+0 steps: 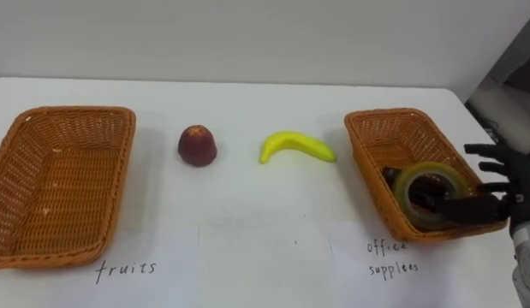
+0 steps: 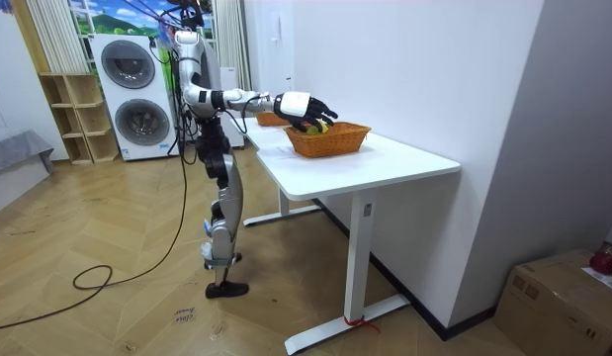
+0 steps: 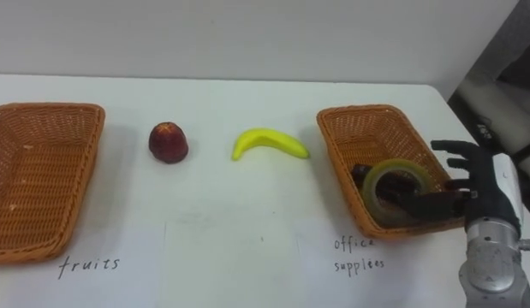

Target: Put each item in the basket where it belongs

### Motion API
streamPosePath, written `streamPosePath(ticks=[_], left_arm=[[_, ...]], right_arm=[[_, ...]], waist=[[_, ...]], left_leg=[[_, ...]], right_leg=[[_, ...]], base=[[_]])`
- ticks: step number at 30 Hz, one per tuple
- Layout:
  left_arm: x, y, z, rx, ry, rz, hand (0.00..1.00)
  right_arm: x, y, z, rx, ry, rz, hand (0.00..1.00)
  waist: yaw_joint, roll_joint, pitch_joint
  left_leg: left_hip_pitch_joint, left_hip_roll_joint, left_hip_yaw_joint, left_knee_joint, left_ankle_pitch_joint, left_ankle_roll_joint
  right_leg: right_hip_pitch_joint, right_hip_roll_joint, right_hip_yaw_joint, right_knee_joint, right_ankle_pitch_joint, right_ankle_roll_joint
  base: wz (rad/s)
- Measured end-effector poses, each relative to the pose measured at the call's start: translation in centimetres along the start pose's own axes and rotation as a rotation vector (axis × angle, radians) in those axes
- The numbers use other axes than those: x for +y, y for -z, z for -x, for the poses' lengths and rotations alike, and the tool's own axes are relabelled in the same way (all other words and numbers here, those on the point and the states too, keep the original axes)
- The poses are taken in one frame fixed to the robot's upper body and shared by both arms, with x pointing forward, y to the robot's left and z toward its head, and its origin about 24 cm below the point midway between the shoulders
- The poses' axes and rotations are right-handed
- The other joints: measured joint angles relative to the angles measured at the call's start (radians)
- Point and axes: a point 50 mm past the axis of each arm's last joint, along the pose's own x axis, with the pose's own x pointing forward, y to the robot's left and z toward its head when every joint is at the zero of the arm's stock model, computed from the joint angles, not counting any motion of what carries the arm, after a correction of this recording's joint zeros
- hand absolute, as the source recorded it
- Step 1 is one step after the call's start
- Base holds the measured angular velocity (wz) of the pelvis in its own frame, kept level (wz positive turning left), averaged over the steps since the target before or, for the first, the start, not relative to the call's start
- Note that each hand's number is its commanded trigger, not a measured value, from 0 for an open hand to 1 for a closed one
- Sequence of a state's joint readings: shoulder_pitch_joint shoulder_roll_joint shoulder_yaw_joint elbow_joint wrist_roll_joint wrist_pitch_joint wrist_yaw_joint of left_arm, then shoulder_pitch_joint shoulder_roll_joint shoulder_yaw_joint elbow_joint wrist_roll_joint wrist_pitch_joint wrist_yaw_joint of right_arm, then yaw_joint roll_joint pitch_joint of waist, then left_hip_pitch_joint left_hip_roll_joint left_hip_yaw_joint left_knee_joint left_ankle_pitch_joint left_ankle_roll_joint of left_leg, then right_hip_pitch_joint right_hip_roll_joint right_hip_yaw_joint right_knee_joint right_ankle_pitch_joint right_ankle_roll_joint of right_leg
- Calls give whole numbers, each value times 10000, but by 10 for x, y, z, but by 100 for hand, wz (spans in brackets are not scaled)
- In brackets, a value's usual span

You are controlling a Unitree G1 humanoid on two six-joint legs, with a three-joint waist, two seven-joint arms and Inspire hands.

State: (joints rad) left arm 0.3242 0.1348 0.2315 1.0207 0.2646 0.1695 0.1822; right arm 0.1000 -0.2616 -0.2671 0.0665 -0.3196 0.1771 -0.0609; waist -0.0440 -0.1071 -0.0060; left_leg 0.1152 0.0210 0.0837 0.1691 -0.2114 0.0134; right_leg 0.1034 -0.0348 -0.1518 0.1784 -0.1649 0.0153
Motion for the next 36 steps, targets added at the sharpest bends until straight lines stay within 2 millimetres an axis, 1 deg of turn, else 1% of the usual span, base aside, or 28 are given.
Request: streamPosePath(ticks=[17, 20, 24, 27, 30, 32, 36], left_arm=[[0, 0, 0, 35, -5, -7, 0], [0, -1, 0, -34, -24, 6, 0], [1, -6, 0, -209, -72, 33, 0], [2, -3, 0, -150, -73, 34, 0], [1, -1, 0, -84, -76, 18, 0], [0, 0, 0, -37, -30, 167, 0], [-1, 4, 0, 148, 34, 267, 0]], right_arm=[[0, 0, 0, -5, 5, 0, 0], [0, -1, -1, -52, 30, -15, 0], [0, -4, -2, -122, 44, -125, 0], [-3, -12, -2, -447, 118, -322, 0], [-7, -25, -1, -989, 207, -777, 0], [-8, -34, -5, -1286, 261, -1104, 0], [-13, -43, -9, -1602, 450, -1267, 0]], waist=[[23, 54, 1], [94, 54, -7], [186, 71, 4], [211, 88, 15], [198, 102, 15], [187, 102, 17], [196, 108, 17]], left_leg=[[2, 4, 11, 12, 1, 0], [-5, -25, 11, 8, 1, 1], [0, -17, 24, -8, 1, 0], [-3, -14, 72, -18, 1, 0], [-5, -13, 82, -22, 1, 0], [-5, -14, 88, -26, 1, 0], [-12, -21, 81, -33, 0, 0]], right_leg=[[-28, -2, -1, 88, 0, 0], [5, -2, -3, 110, 0, 0], [34, 1, -4, 103, 0, 0], [28, 0, 0, 82, 0, 0], [23, 3, 9, 77, 0, 0], [20, 5, 15, 77, 0, 0], [17, 4, 7, 78, 0, 0]], base=[[0], [0], [0], [0], [0], [0], [0]])
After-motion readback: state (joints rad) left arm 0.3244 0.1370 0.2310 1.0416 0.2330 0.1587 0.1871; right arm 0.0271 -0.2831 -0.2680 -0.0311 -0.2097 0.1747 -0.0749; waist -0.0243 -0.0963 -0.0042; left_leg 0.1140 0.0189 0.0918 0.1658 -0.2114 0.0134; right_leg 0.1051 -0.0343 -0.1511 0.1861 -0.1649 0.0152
